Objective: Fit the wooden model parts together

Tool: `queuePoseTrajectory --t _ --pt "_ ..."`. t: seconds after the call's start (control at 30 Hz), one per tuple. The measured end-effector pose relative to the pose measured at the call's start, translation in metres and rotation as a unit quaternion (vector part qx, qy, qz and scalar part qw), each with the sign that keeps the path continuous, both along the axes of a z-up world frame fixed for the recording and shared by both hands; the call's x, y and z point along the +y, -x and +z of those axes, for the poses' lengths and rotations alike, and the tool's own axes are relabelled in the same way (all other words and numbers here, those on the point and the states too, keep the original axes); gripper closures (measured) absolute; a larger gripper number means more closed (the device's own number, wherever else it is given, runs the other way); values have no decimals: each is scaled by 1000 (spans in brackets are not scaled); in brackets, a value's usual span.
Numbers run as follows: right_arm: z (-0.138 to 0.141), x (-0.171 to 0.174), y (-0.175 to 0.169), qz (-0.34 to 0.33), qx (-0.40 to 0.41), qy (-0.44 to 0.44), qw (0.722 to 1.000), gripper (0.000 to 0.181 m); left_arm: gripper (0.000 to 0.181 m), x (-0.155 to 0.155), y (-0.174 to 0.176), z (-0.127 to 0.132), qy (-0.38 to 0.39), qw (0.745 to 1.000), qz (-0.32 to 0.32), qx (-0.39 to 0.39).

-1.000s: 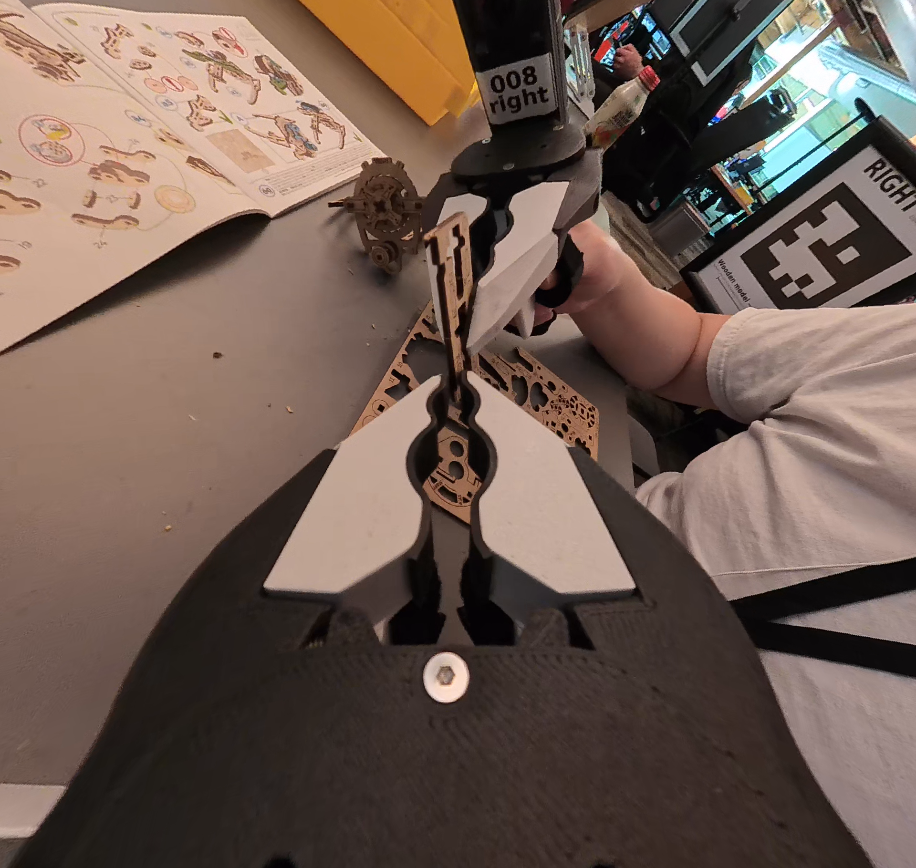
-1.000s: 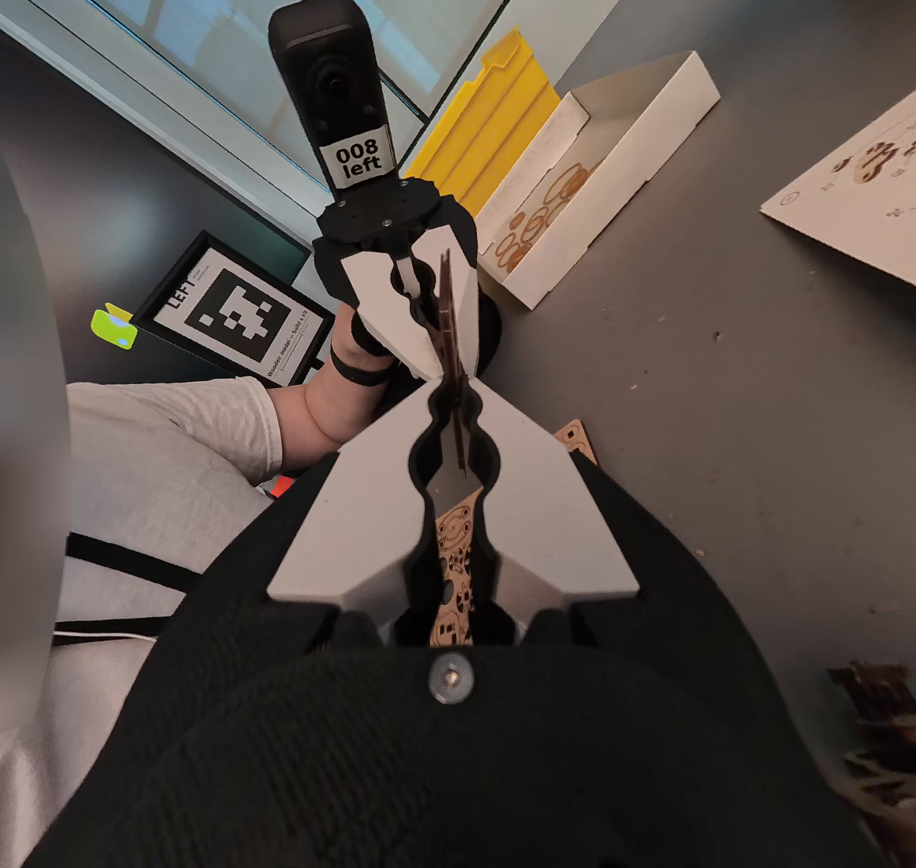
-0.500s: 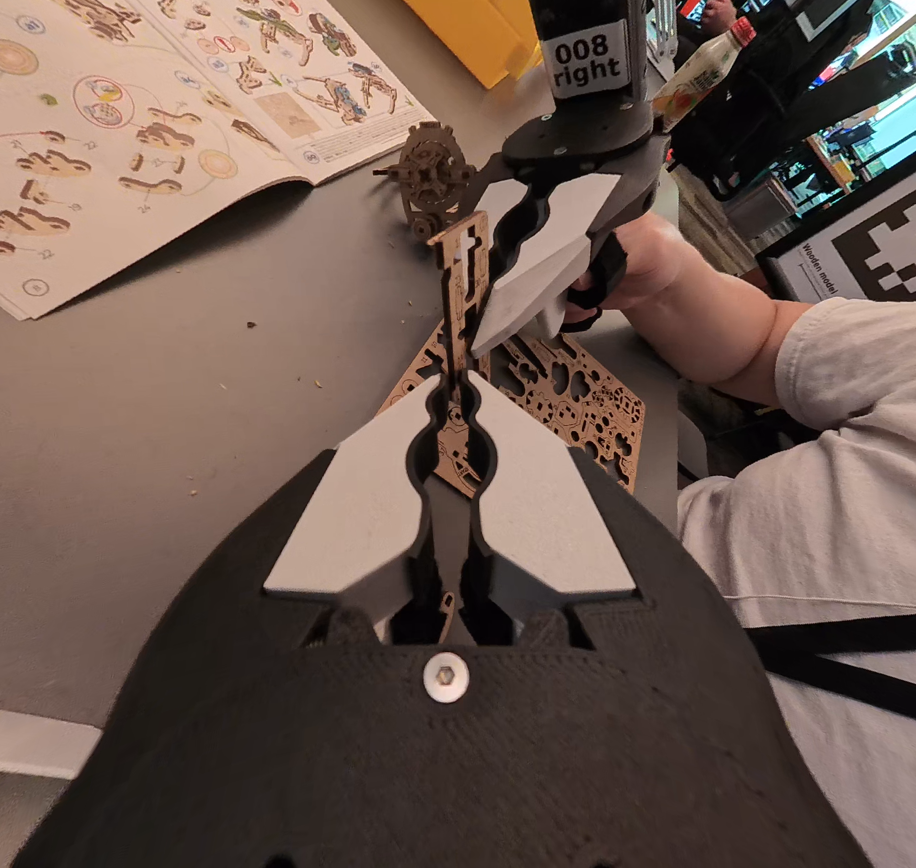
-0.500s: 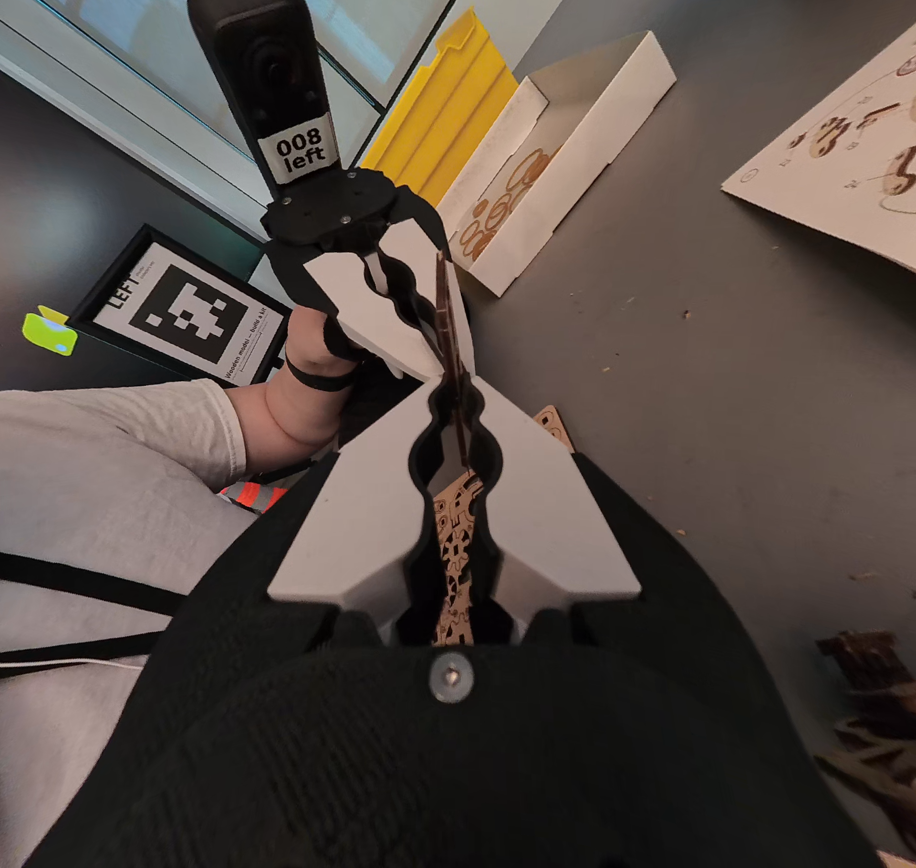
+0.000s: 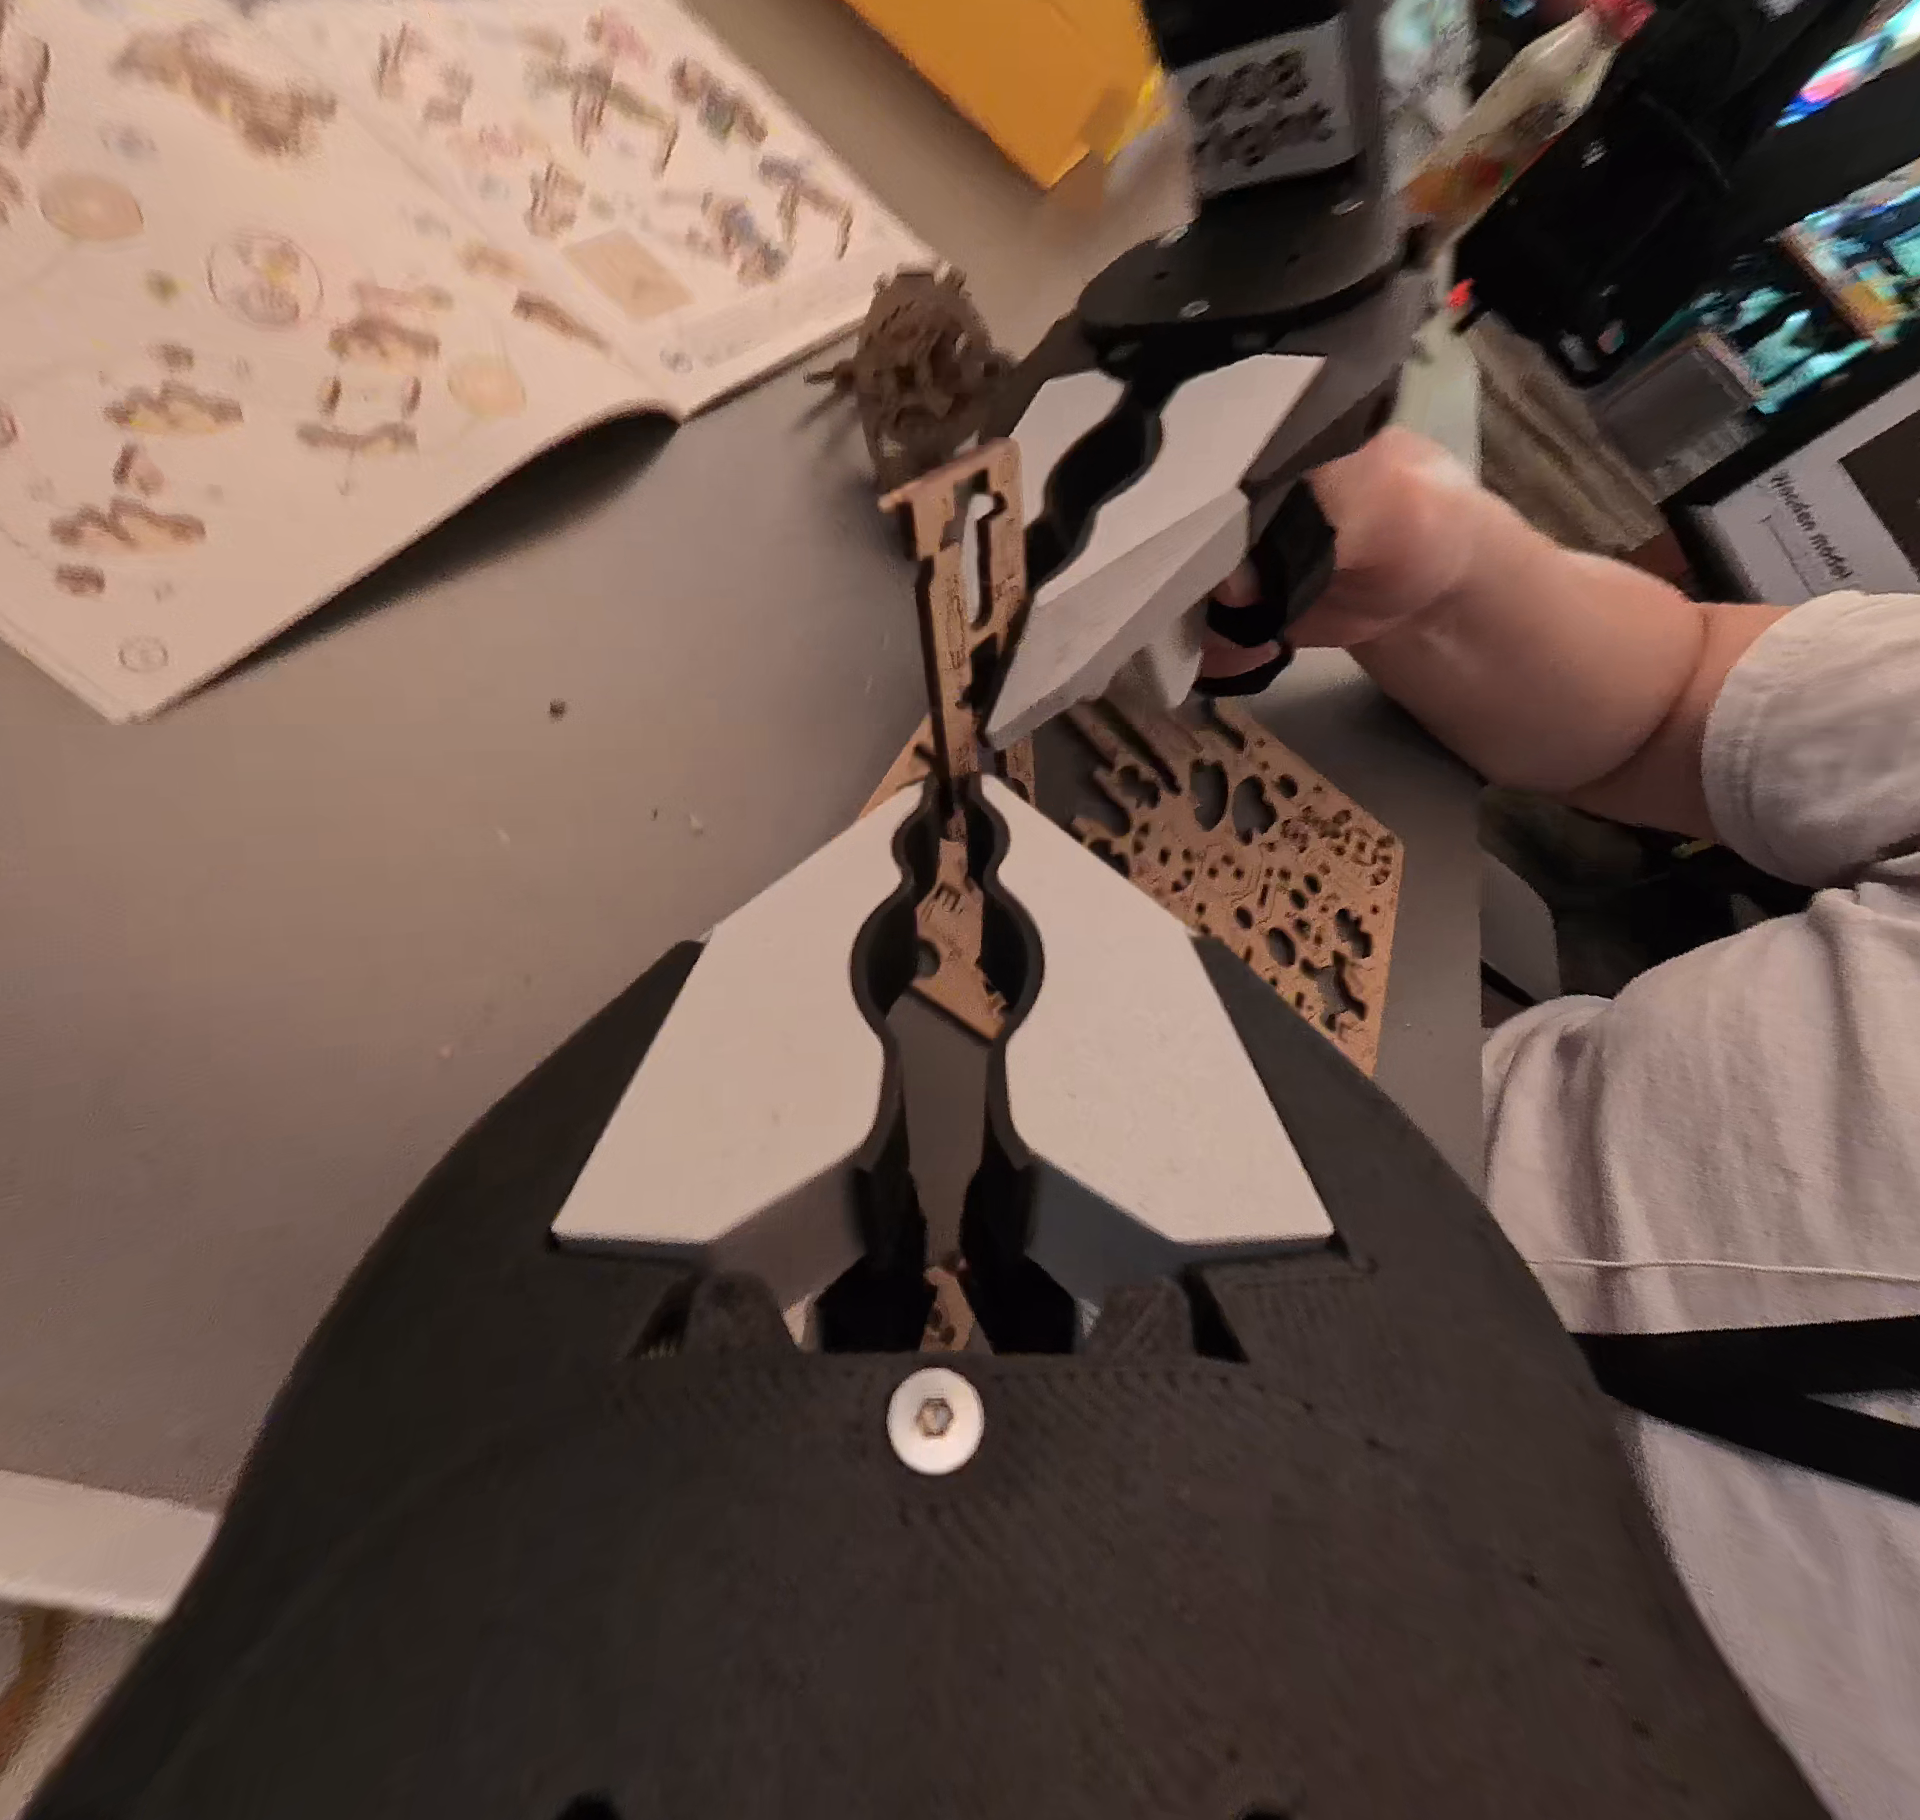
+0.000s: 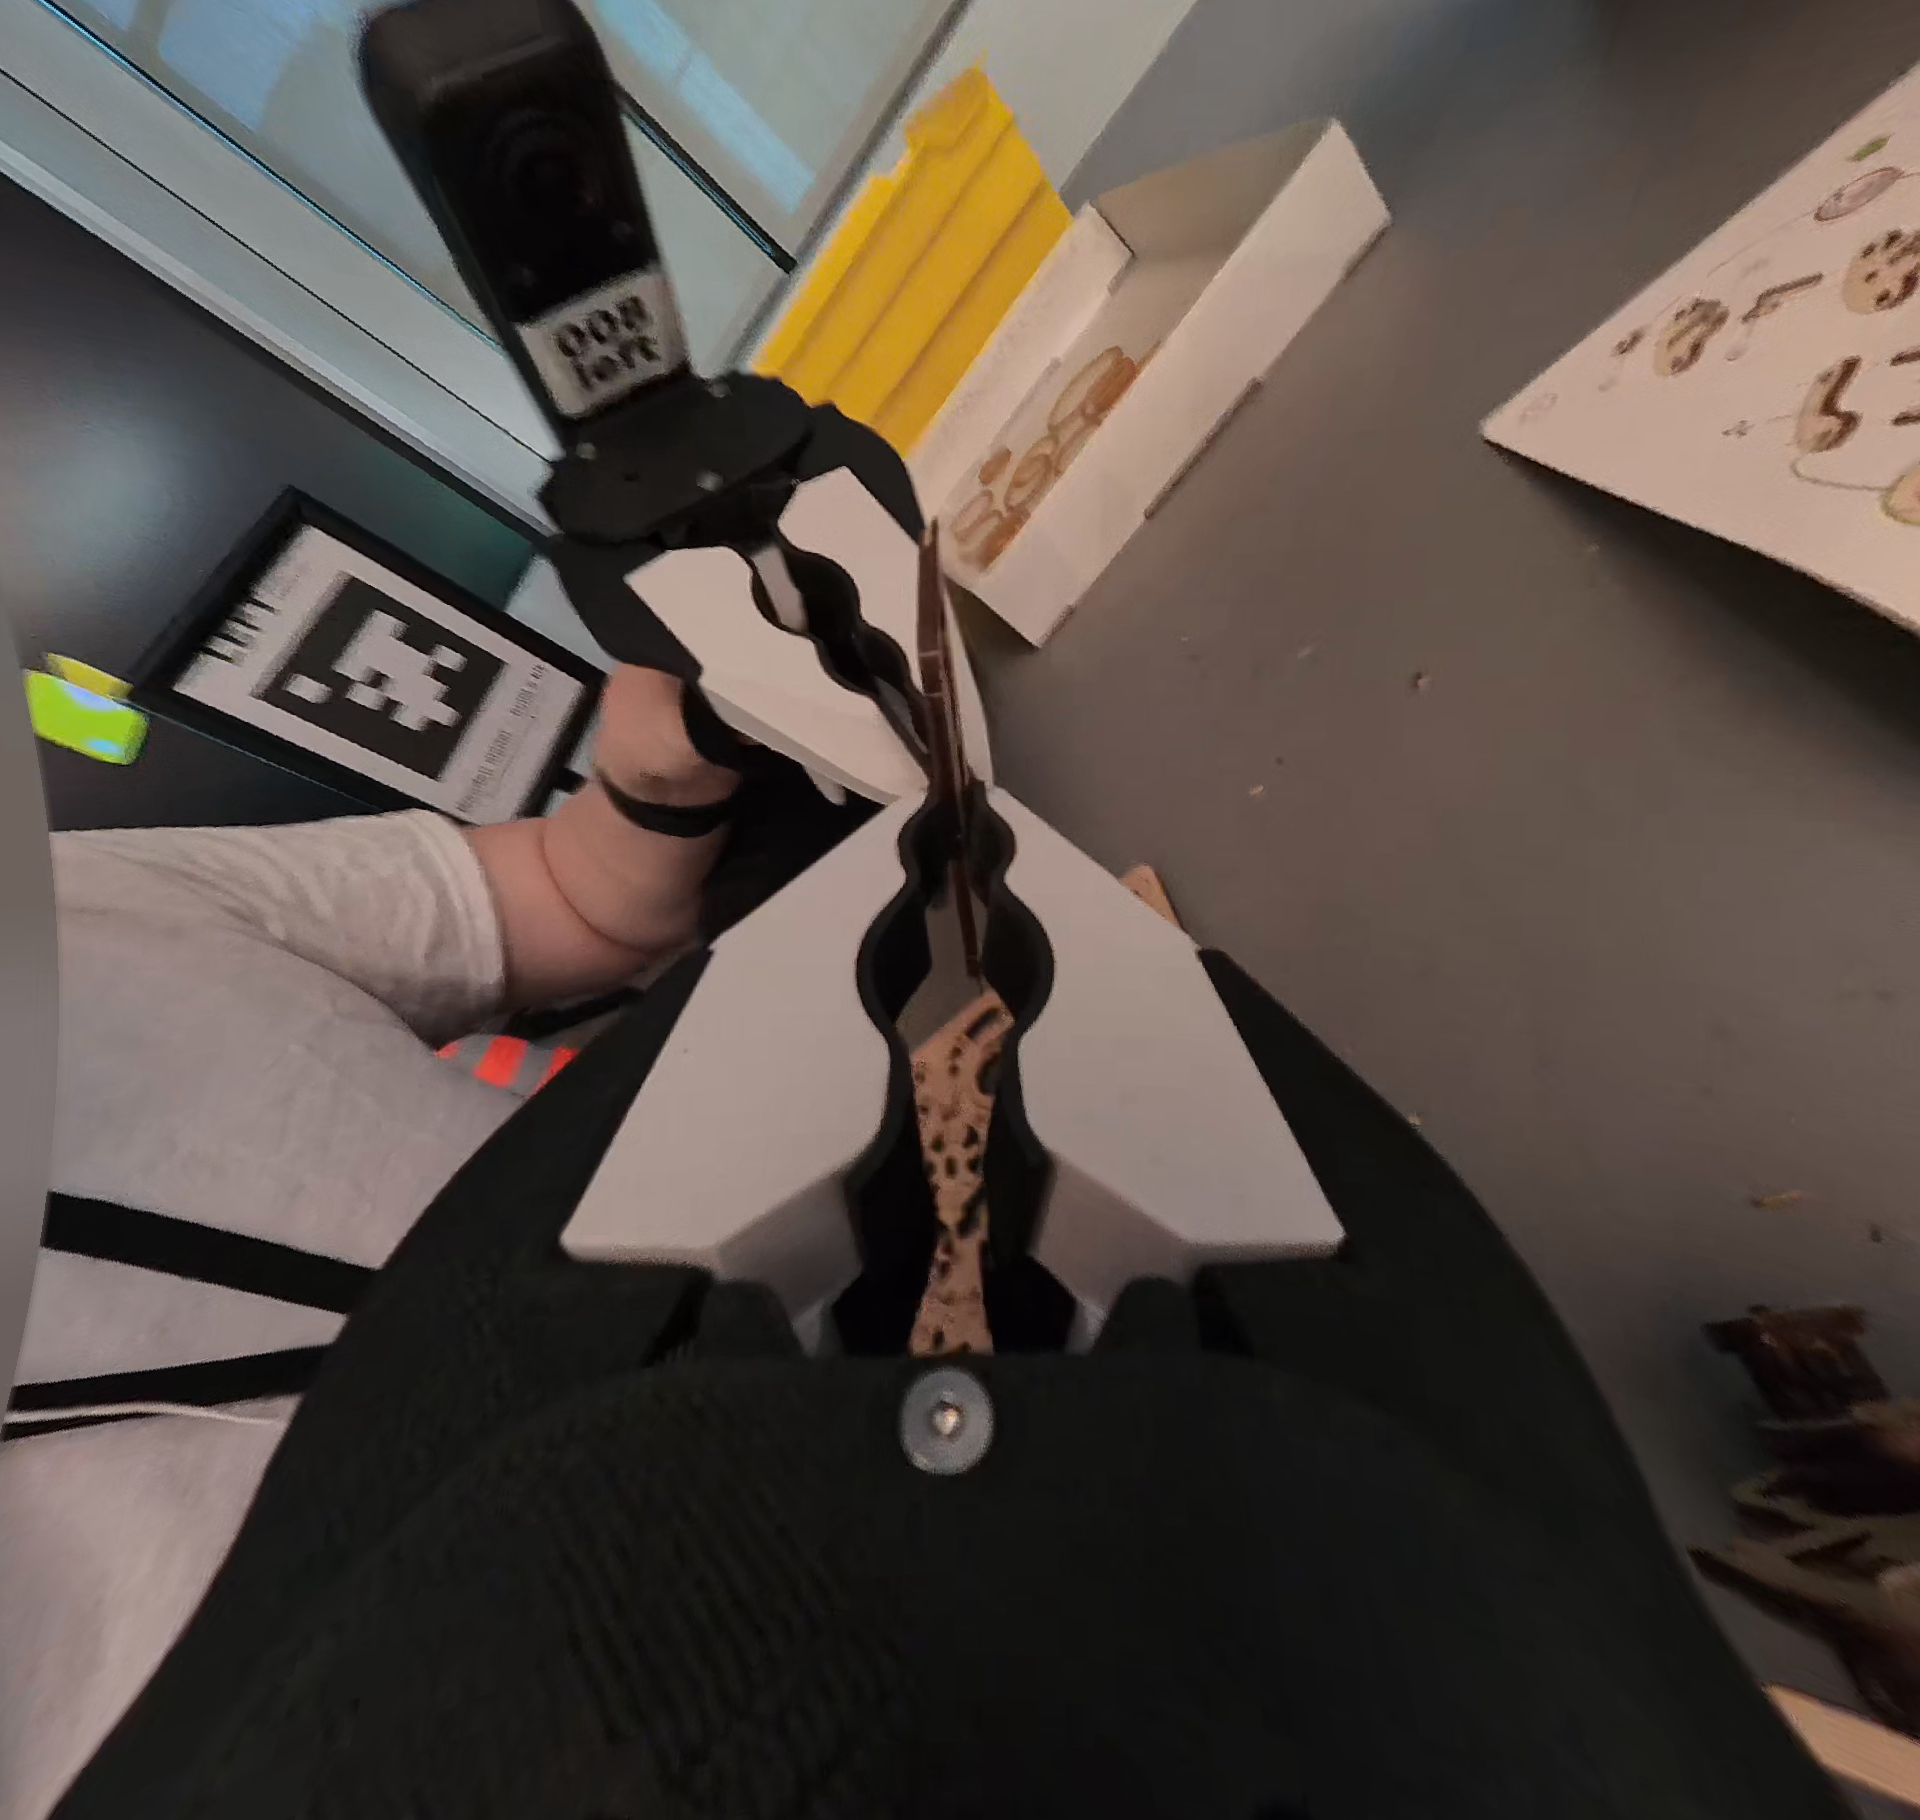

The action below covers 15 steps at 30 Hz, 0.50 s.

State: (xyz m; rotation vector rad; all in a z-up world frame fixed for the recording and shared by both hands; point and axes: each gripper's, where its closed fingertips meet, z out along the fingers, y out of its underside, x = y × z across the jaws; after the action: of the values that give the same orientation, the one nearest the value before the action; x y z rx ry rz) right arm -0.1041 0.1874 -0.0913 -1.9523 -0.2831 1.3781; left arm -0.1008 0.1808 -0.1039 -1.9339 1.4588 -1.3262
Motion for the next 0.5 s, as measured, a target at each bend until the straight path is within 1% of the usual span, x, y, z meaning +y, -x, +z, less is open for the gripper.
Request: queuePoseTrajectory --t 0.03,0.1,0.13,0.17,0.23,0.3,0.37,0.5 --pt "9 -1 -1 5 27 -3 1000 180 179 -1 -1 10 7 1000 -7 -26" --pt "23 -1 -3 4 57 -19 998 180 179 -2 0 28 51 996 -17 -75" --pt "26 -2 -3 5 61 -24 998 180 174 -4 0 33 73 993 -27 -91" --pt "28 -2 -3 6 69 -24 997 180 172 -6 1 36 89 991 -38 -95" --pt "32 -2 -4 8 91 -19 996 181 176 -11 2 33 96 990 -55 -89" --pt "32 -2 -5 10 95 -18 995 181 181 -14 1 29 87 991 -61 -78" --pt "33 -3 -6 13 91 -23 996 181 181 -14 0 28 77 992 -58 -78" --pt "33 -4 -5 21 86 -30 996 181 181 -16 1 31 103 989 -64 -84"
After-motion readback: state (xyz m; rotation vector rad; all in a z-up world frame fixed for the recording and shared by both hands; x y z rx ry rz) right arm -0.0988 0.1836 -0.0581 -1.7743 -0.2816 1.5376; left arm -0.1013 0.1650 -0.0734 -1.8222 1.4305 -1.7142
